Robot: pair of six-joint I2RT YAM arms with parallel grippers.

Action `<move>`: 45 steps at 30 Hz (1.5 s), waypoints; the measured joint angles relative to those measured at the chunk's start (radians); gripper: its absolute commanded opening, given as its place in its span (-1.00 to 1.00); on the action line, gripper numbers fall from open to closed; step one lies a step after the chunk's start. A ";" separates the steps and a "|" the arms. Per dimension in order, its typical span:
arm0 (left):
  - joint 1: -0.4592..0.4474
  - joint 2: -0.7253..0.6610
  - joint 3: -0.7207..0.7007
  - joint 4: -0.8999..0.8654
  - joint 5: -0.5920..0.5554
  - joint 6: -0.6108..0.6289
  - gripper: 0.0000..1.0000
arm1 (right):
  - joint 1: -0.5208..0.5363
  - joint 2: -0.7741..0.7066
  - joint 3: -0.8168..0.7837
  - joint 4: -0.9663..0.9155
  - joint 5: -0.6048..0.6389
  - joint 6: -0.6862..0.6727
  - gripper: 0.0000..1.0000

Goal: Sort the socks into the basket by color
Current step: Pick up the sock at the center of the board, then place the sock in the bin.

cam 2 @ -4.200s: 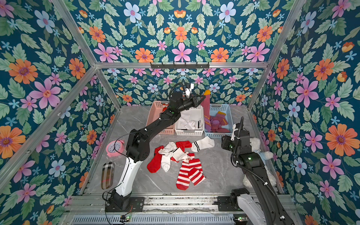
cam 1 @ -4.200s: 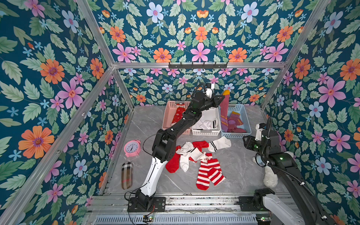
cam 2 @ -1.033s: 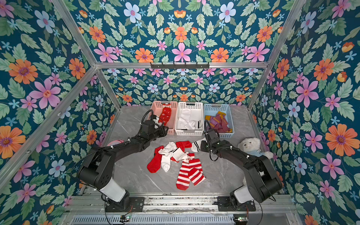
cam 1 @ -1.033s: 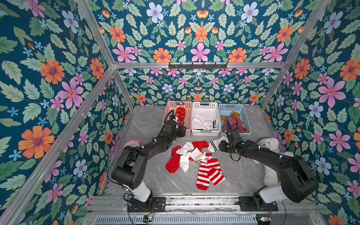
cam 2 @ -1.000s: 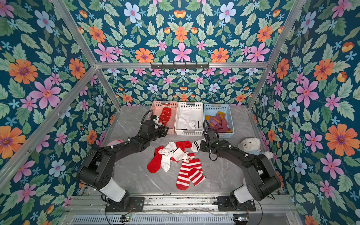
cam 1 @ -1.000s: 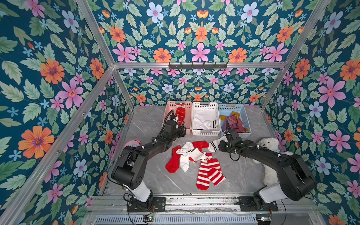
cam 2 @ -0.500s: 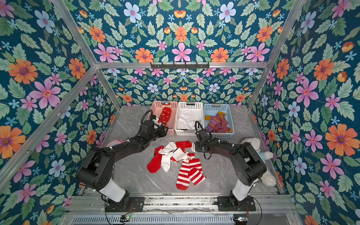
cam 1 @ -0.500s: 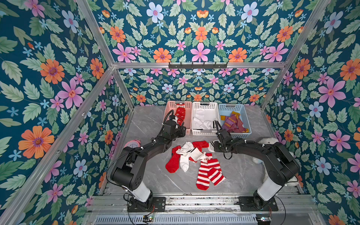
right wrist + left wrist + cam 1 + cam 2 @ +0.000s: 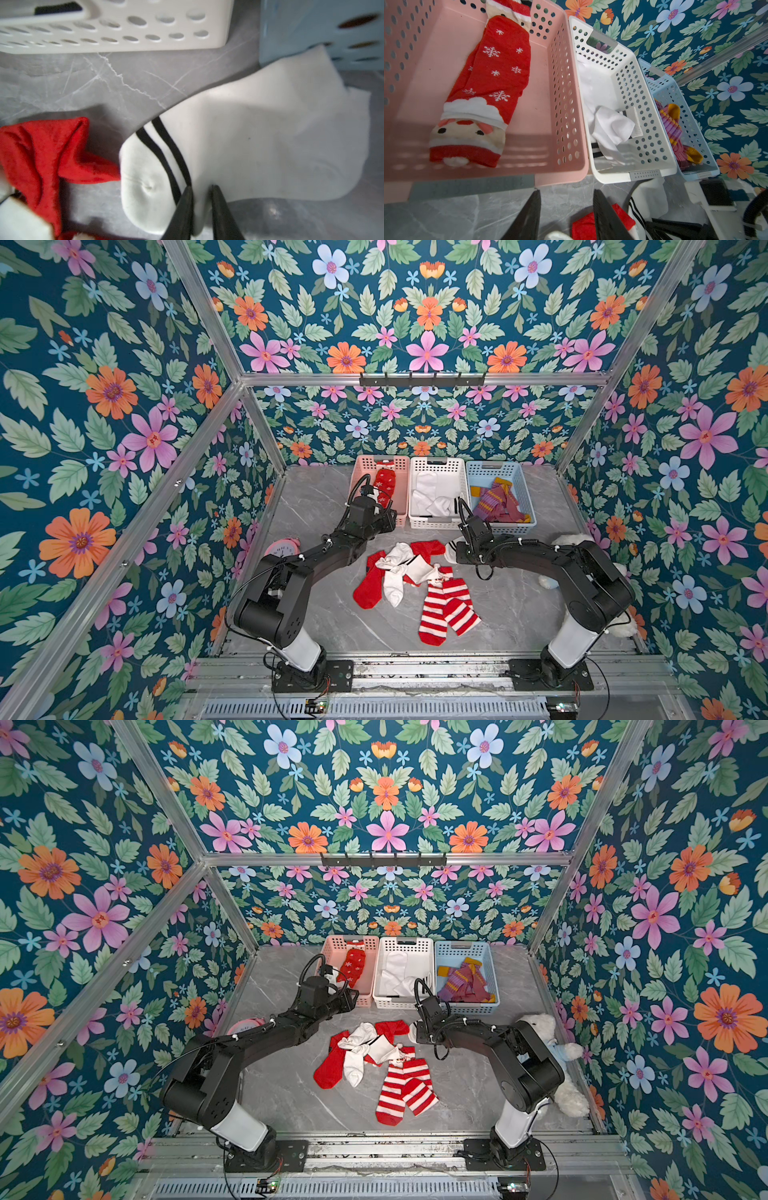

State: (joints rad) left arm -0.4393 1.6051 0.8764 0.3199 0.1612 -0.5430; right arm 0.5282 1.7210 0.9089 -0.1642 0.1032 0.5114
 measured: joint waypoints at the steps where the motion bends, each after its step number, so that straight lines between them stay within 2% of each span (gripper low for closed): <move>1: 0.000 -0.001 0.000 0.000 0.000 0.000 -0.11 | 0.001 -0.006 -0.001 -0.007 -0.001 0.000 -0.77; 4: 0.000 -0.003 0.000 -0.001 0.000 0.000 -0.11 | 0.001 -0.027 -0.001 -0.024 0.000 0.000 -0.86; 14: 0.000 -0.022 -0.003 -0.002 0.000 0.000 -0.11 | 0.003 -0.177 0.031 -0.097 0.000 -0.019 -0.88; 21: 0.000 -0.041 -0.025 -0.003 -0.001 -0.001 -0.10 | 0.003 -0.291 0.117 -0.150 -0.016 -0.053 -0.88; 26: 0.000 -0.059 -0.042 -0.003 -0.002 -0.001 -0.10 | 0.003 -0.312 0.202 -0.180 -0.019 -0.095 -0.87; 34: 0.000 -0.092 -0.076 -0.003 -0.005 -0.008 -0.10 | 0.000 -0.201 0.377 -0.183 -0.022 -0.159 -0.87; 45: 0.000 -0.161 -0.148 -0.006 -0.013 -0.027 -0.09 | -0.072 0.103 0.663 -0.191 -0.050 -0.226 -0.86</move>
State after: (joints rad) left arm -0.4389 1.4441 0.7288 0.3134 0.1478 -0.5705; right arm 0.4561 1.8236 1.5715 -0.3553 0.0532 0.2855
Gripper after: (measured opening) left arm 0.452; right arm 0.068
